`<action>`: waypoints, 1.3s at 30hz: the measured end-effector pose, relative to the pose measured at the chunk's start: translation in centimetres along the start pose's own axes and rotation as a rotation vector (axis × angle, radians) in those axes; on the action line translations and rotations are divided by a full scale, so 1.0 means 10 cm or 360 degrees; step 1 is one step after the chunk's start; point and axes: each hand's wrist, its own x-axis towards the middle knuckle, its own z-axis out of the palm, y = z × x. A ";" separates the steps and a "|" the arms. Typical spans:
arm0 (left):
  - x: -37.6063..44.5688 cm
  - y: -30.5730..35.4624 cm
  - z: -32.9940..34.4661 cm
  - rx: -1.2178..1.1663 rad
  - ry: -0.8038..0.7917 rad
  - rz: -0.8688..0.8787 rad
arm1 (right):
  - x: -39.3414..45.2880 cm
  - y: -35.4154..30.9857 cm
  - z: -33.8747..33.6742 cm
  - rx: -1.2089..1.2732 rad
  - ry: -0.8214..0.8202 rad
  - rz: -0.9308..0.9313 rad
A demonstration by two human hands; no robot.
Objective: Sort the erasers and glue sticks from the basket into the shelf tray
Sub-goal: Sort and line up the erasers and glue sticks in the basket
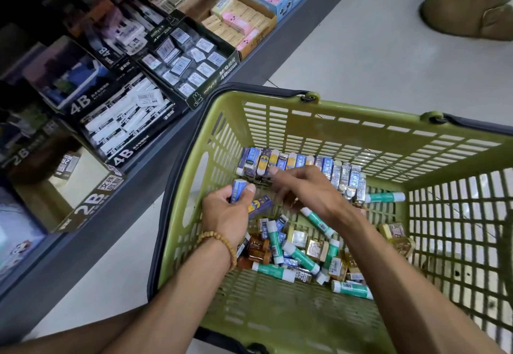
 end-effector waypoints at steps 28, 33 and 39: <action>0.05 0.01 -0.21 0.0134 -0.0511 -0.0154 | 0.66 0.12 0.24 -0.0432 0.0714 -0.0221; 0.03 0.04 -0.21 0.0170 -0.0472 -0.0082 | 0.42 -0.01 0.18 -0.0208 0.0520 -0.0202; 0.01 0.10 -0.10 0.0265 -0.0586 0.0037 | -0.07 0.09 -0.01 0.0160 -0.0110 -0.0084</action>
